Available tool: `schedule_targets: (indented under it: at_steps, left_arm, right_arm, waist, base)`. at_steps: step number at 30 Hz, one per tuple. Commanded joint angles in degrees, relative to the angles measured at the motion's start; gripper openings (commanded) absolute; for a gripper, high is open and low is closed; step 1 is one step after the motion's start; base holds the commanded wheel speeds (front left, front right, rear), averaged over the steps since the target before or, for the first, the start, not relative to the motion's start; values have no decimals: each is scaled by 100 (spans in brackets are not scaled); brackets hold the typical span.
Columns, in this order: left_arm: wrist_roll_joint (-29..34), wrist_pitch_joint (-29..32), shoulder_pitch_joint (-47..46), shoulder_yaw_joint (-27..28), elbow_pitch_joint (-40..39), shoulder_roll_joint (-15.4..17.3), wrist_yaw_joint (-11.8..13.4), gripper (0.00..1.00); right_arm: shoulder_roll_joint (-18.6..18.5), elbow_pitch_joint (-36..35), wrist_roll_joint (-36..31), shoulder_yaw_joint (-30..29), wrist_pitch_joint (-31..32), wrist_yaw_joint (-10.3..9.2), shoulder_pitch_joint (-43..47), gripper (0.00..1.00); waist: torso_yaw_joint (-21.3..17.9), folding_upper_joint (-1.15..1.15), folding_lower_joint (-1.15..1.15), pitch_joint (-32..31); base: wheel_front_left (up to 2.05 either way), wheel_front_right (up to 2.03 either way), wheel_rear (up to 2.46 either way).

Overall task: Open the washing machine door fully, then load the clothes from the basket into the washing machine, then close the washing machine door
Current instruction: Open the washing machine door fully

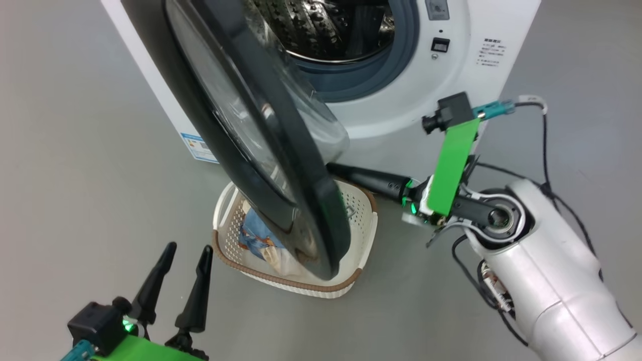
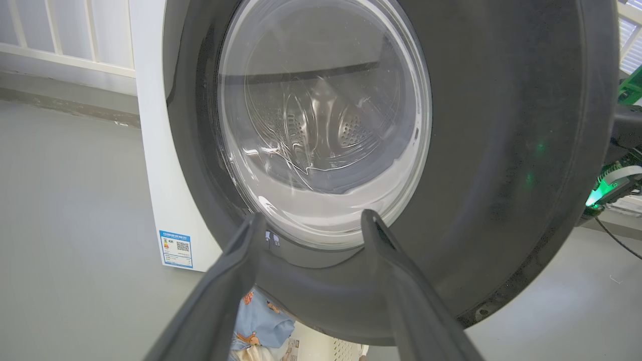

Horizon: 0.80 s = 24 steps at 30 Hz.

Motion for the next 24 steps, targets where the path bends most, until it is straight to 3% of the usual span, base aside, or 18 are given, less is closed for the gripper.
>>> schedule_targets:
  at_steps: [1, 24]
  left_arm:
    - [56, -46, -36, 226, -75, 85, -17, 100]
    - [31, -46, -7, 318, 229, 23, -17, 100]
  right_arm:
    - [201, -214, -38, 106, 49, 9, 97, 0]
    - [710, -145, -10, 559, 64, 9, 275, 0]
  waist:
    - [56, 0, 0, -42]
    - [554, 0, 0, -225]
  base:
    - [0, 0, 0]
    - [0, 0, 0]
